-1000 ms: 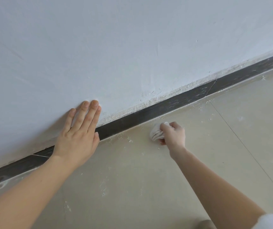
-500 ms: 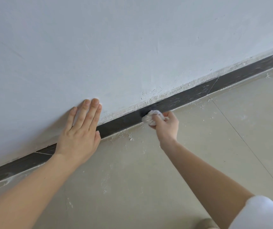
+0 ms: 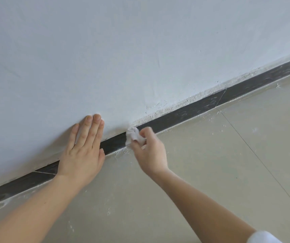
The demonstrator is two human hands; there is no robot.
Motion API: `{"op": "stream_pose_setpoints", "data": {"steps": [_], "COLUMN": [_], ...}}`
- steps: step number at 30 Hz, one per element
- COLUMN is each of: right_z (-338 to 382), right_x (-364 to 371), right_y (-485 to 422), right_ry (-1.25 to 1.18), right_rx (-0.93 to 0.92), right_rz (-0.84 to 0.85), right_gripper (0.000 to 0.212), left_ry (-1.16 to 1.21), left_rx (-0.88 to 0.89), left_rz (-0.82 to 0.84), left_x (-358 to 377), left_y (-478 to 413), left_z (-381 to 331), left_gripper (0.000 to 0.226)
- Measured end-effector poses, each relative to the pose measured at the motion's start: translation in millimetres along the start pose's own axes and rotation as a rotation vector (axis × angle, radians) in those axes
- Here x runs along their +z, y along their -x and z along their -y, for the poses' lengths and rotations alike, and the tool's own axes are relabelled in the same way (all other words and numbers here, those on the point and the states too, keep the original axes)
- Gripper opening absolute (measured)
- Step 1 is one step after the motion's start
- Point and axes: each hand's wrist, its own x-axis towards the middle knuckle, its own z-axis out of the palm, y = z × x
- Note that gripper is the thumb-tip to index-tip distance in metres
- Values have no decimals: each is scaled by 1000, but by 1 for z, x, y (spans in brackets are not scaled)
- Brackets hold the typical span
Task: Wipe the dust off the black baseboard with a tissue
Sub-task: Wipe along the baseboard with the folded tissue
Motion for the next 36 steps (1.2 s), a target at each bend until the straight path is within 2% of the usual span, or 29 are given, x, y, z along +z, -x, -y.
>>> {"op": "stream_pose_setpoints", "data": {"steps": [3, 5, 8, 10, 12, 15, 19, 21, 23, 26, 30, 36], "right_z": [5, 0, -11, -22, -31, -40, -45, -50, -51, -49, -47, -69], "right_x": [6, -4, -32, -50, -66, -87, -104, -97, -79, -53, -54, -119], "right_y": [-9, -18, -27, -34, -41, -51, -47, -34, -21, -20, -40, -74], "right_ry": [229, 267, 278, 273, 272, 223, -127, -143, -68, 54, 35, -115], "right_rx": [-204, -278, -307, -282, -226, -82, 183, 180, 136, -2, -18, 185], "right_rz": [-30, -39, -65, -99, -152, -289, -540, -477, -305, -177, -225, -466], "right_gripper": [20, 20, 31, 33, 23, 19, 17, 22, 29, 30, 24, 15], "left_ry": [-29, -23, 7, 10, -18, -42, -39, -54, -61, -127, -189, -151], "left_rx": [1, -12, -32, -35, -9, 51, 144, 191, 236, 323, 391, 377], "left_rz": [19, 28, 39, 51, 52, 16, -67, -114, -152, -198, -235, -227], "left_x": [-5, -8, -10, -12, -14, -19, -25, -29, -32, -40, -50, -47], "left_y": [1, 1, -1, -2, -5, -20, -55, -76, -97, -125, -152, -171], "left_z": [1, -1, -5, -8, -11, -16, -21, -26, -32, -43, -62, -67], "left_gripper": [78, 79, 78, 77, 78, 78, 77, 75, 74, 75, 75, 69]}}
